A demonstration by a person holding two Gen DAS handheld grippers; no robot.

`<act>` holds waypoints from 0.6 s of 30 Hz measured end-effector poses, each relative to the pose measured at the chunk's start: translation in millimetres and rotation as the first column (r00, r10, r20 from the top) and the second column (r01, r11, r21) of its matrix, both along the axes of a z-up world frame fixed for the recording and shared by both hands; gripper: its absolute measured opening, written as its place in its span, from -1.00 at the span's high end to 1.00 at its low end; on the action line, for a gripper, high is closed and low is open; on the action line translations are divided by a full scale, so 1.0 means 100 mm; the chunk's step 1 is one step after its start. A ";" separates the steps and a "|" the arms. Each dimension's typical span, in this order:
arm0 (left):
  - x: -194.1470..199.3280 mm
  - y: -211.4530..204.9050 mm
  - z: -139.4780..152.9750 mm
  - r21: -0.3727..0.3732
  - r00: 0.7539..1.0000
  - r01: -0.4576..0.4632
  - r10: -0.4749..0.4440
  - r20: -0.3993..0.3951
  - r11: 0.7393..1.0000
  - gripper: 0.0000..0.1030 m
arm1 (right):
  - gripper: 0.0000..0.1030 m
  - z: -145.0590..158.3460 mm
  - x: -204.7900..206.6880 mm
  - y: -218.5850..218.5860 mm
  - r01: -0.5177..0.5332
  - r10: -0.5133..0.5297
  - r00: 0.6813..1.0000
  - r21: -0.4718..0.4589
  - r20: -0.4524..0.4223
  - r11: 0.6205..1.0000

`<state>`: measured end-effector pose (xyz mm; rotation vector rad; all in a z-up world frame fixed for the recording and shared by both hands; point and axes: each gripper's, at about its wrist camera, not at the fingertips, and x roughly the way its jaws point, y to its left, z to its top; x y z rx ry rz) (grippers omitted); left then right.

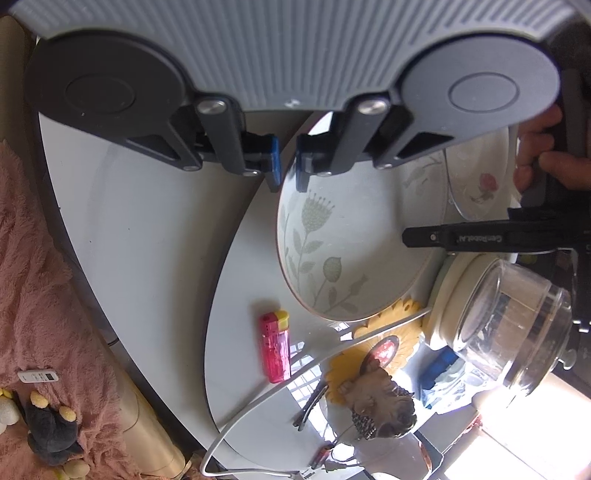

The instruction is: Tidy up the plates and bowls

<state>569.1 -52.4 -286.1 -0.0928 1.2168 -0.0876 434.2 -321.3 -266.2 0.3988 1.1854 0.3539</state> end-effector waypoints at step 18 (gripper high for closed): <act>-0.27 0.12 0.28 -0.006 0.992 -0.101 0.102 0.075 0.995 0.64 | 0.79 0.22 0.12 -0.01 -0.102 0.101 0.995 0.033 0.024 0.994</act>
